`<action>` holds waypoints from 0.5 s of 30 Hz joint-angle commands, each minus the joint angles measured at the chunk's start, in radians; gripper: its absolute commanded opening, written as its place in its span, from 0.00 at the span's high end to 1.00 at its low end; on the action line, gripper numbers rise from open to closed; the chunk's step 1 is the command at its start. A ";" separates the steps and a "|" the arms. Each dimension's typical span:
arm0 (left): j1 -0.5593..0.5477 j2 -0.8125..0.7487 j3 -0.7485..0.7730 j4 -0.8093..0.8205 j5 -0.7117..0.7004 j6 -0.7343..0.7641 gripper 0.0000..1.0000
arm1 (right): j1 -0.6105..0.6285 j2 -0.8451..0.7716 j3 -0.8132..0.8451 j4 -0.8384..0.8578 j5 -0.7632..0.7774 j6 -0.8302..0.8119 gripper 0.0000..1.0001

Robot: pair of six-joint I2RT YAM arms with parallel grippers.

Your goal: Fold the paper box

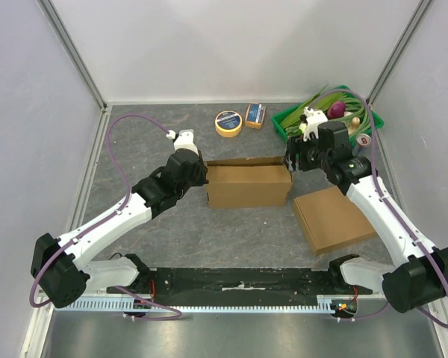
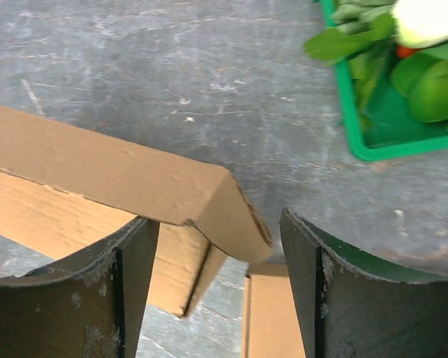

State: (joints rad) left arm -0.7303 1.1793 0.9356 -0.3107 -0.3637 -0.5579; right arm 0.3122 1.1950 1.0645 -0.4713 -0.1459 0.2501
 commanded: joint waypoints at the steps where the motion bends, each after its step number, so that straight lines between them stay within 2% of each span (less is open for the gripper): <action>1: 0.009 0.026 -0.024 -0.111 0.019 0.046 0.98 | 0.001 -0.035 0.081 -0.182 0.140 -0.118 0.28; 3: 0.014 0.025 -0.024 -0.111 0.020 0.050 0.98 | 0.001 -0.038 0.081 -0.162 0.134 -0.167 0.31; 4: 0.014 0.025 -0.026 -0.111 0.023 0.055 0.98 | 0.001 -0.034 0.081 -0.156 0.082 -0.182 0.36; 6: 0.017 0.023 -0.021 -0.111 0.028 0.056 0.98 | 0.001 -0.032 0.068 -0.118 0.046 -0.215 0.39; 11: 0.019 0.025 -0.017 -0.111 0.043 0.058 0.98 | 0.002 -0.038 -0.009 0.003 0.112 -0.233 0.46; 15: 0.020 0.028 -0.017 -0.111 0.048 0.059 0.98 | 0.004 -0.063 -0.054 0.083 0.074 -0.216 0.61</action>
State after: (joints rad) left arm -0.7174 1.1797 0.9356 -0.3073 -0.3401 -0.5442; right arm 0.3122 1.1690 1.0435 -0.5072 -0.0578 0.0490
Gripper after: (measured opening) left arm 0.022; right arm 0.452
